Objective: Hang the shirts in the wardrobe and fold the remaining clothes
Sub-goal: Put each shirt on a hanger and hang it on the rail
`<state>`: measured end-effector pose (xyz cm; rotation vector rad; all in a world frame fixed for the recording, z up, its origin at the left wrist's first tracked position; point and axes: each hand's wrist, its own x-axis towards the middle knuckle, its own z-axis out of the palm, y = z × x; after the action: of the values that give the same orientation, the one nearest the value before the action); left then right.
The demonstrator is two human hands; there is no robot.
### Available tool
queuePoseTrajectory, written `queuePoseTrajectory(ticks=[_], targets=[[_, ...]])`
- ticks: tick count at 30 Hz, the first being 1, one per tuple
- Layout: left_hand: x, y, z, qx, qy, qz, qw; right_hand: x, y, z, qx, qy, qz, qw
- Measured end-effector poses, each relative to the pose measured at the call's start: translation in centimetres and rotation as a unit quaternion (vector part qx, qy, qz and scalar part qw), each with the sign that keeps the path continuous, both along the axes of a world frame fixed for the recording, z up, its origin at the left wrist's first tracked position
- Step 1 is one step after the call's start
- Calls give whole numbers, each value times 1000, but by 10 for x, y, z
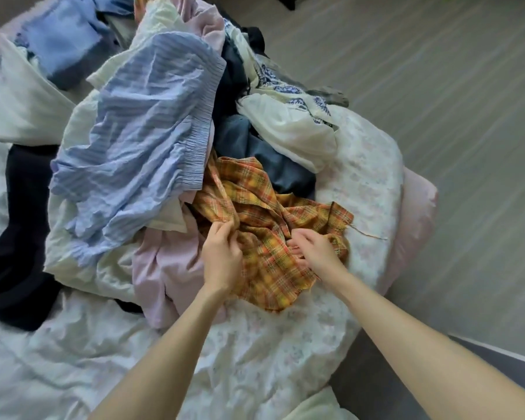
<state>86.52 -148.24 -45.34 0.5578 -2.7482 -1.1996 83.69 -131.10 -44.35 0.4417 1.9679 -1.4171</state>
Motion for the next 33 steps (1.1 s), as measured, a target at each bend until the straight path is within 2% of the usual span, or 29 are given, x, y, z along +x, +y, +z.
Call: queuePoseTrajectory(ticks=[3,5,6,8,10,13,16,18,20,22,25,27,29,31,33], targets=[[18,0,27,39,53,-97,993,-25,-26,20,-134,-73,18,988],[39,6,44,49,58,-190,979,-36,-48,33,-206,-107,51,971],[52,13,50,49,46,-233,970,-39,-57,39,-194,-101,83,972],[78,26,58,55,15,-284,957,-37,-67,44,-73,-37,174,981],[90,28,63,59,12,-274,960,-28,-56,43,12,31,193,981],[82,17,68,38,35,-190,980,-11,-7,52,82,80,124,986],[49,7,68,-29,10,-106,994,-18,24,72,103,110,127,980],[26,8,78,-32,-2,-81,996,-34,23,103,75,183,133,971],[4,15,92,-32,16,-75,997,-56,13,147,8,275,105,956],[-14,23,111,-30,36,-86,995,-69,12,193,-84,323,37,942],[-33,35,131,-67,77,-113,988,-68,36,230,-206,292,-80,930],[-47,44,137,-111,117,-115,980,-58,66,232,-267,252,-158,917],[-59,56,144,-119,124,-130,977,-44,101,225,-283,196,-250,905],[-63,73,145,-79,107,-189,973,-30,136,209,-191,205,-316,906],[-54,98,137,-39,89,-259,961,-14,175,184,24,220,-320,921]])
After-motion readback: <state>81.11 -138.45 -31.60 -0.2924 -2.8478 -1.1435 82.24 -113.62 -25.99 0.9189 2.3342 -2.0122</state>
